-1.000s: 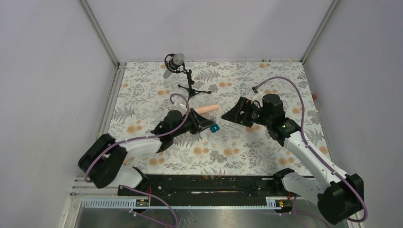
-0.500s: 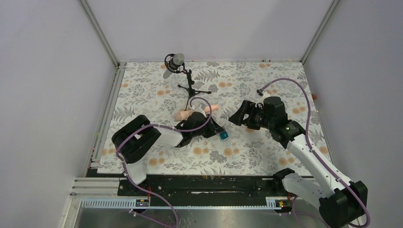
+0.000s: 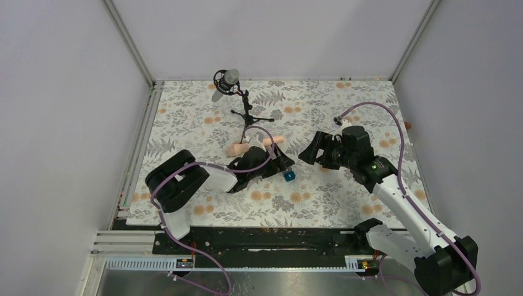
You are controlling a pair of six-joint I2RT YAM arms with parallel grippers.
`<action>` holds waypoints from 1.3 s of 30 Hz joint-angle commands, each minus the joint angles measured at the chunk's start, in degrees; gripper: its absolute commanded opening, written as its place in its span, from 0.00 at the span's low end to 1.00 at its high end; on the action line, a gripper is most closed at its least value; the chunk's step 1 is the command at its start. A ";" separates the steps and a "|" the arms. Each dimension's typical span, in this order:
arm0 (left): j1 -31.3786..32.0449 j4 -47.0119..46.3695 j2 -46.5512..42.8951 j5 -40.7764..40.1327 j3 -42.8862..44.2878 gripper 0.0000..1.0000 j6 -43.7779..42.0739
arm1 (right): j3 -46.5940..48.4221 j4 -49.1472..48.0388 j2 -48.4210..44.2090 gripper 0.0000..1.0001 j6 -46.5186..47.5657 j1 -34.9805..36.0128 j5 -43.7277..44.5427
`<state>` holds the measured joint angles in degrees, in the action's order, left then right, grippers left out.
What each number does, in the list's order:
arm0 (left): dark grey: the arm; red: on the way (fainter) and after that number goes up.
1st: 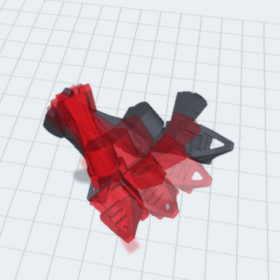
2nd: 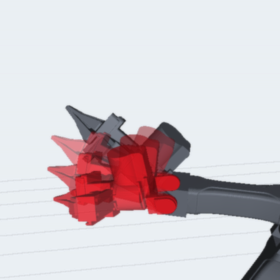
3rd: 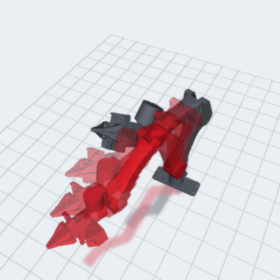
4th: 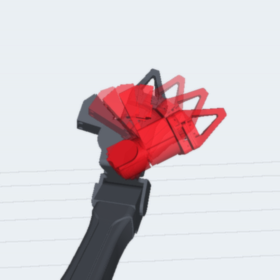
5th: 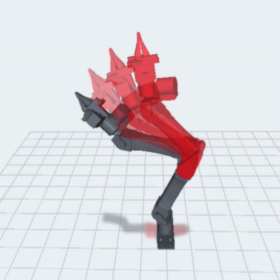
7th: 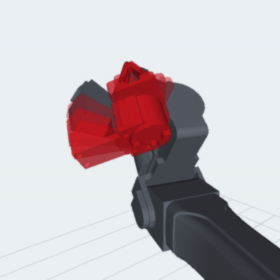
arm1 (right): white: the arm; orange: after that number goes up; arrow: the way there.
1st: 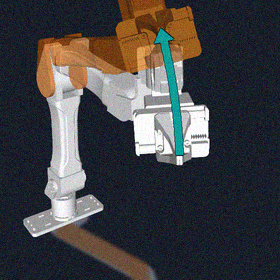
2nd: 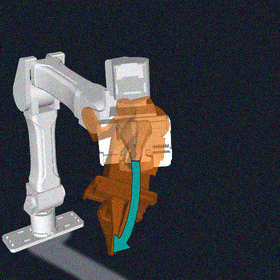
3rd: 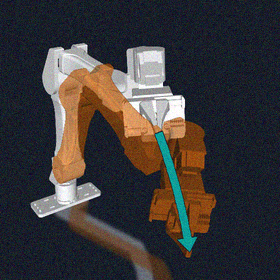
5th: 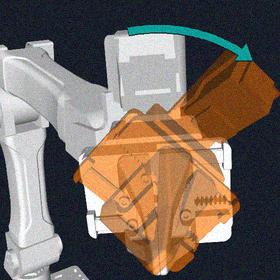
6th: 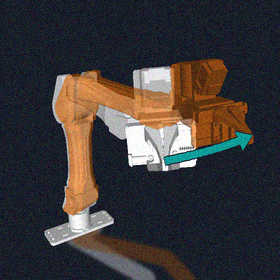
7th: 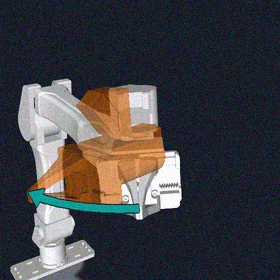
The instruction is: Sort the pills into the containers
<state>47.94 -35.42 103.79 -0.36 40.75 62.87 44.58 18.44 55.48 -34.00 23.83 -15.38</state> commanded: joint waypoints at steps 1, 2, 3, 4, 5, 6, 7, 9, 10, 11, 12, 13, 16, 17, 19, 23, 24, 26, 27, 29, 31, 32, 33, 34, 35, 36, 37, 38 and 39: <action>-0.13 9.19 -4.22 -7.68 -3.22 0.95 -3.45 | 3.38 2.82 -1.03 0.89 1.96 -0.34 3.45; -0.17 10.43 -5.33 -8.32 -3.44 0.98 -3.94 | 3.64 3.48 -1.39 0.89 2.19 -0.34 4.06; -0.09 11.52 -6.44 -8.74 -3.80 0.99 -4.53 | 3.93 4.12 -1.68 0.89 2.46 -0.34 4.71; -0.10 12.38 -7.69 -9.24 -4.39 0.99 -4.91 | 4.21 4.94 -1.98 0.89 2.71 -0.33 5.52; -0.09 13.07 -9.54 -9.71 -5.20 0.99 -5.42 | 4.65 6.04 -2.37 0.89 2.95 -0.30 6.56; -0.05 14.05 -11.09 -10.18 -5.93 0.99 -5.87 | 5.07 7.21 -2.82 0.89 3.27 -0.29 7.92; -0.04 15.06 -13.03 -10.69 -6.74 0.99 -6.36 | 5.54 8.72 -3.45 0.89 3.61 -0.34 9.41; 0.18 16.06 -18.28 -11.75 -9.05 0.99 -7.47 | 6.82 12.24 -4.95 0.89 4.60 -0.36 14.46; 0.26 17.80 -21.83 -12.41 -10.24 0.99 -7.40 | 7.52 14.14 -5.99 0.90 5.79 -0.32 17.50; 0.28 21.11 -25.45 -13.07 -11.08 0.99 -7.67 | 8.20 15.87 -7.38 0.93 7.04 -0.33 20.43; 0.49 24.41 -29.59 -14.05 -11.53 0.99 -8.39 | 8.50 17.39 -9.14 0.96 8.10 -0.31 23.40; 0.75 28.36 -33.69 -15.44 -11.53 0.99 -9.05 | 8.63 18.69 -11.08 0.98 8.94 -0.35 26.29; 1.91 40.98 -46.95 -19.68 -10.41 0.99 -10.68 | 10.52 24.08 -16.87 1.00 10.43 -0.35 34.53; 2.36 44.82 -51.50 -21.30 -9.81 0.99 -11.19 | 11.48 26.08 -18.53 0.99 10.64 -0.37 36.92; 2.67 52.63 -59.61 -24.42 -8.25 0.99 -12.09 | 13.53 29.95 -21.51 0.99 10.71 -0.30 41.62; 2.84 65.90 -72.14 -30.41 -3.73 0.99 -14.23 | 19.18 36.83 -26.69 1.00 11.66 -0.30 49.82; 2.82 68.74 -74.57 -31.42 -2.34 0.99 -14.96 | 20.74 37.87 -28.02 1.00 12.00 -0.34 51.74; 2.80 73.56 -78.64 -32.58 0.46 0.99 -16.26 | 23.88 39.59 -30.42 0.99 13.03 -0.34 55.19; 2.85 75.50 -80.40 -32.86 1.87 0.99 -16.77 | 25.06 40.15 -31.83 0.99 13.63 -0.38 56.67; 2.82 78.93 -83.46 -33.24 4.08 0.99 -17.31 | 27.45 40.54 -33.75 1.00 15.51 -0.33 58.95; 2.79 81.35 -86.32 -33.51 5.62 0.99 -17.74 | 29.37 40.57 -34.94 0.99 17.75 -0.29 61.00; 2.84 82.52 -87.26 -33.83 6.31 0.99 -17.78 | 30.28 40.59 -35.34 1.00 18.74 -0.28 62.26; 2.81 83.64 -88.01 -34.24 6.88 0.99 -17.66 | 31.10 40.54 -35.66 1.00 19.60 -0.28 63.15; 2.82 84.69 -88.63 -34.60 7.51 0.99 -17.61 | 31.86 40.54 -35.85 0.99 20.44 -0.30 64.18; 2.82 85.81 -89.19 -34.95 8.23 0.99 -17.61 | 32.75 40.60 -35.90 0.99 21.26 -0.28 64.70; 2.79 86.53 -89.66 -35.28 8.61 0.99 -17.65 | 33.37 40.55 -35.97 1.00 21.74 -0.28 65.01; 2.80 87.13 -90.20 -35.66 8.86 0.99 -17.61 | 33.83 40.55 -35.99 0.99 22.00 -0.28 65.25; 2.82 87.45 -90.76 -35.83 8.92 0.99 -17.84 | 34.26 40.57 -36.04 1.00 22.14 -0.28 65.42; 2.84 87.57 -91.21 -35.80 8.93 0.99 -18.13 | 34.60 40.59 -35.99 0.99 22.18 -0.28 65.35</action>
<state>50.63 47.83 14.11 -33.58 47.68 46.48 77.45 58.30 19.11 -14.94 23.64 45.78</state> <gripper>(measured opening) 0.985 0.993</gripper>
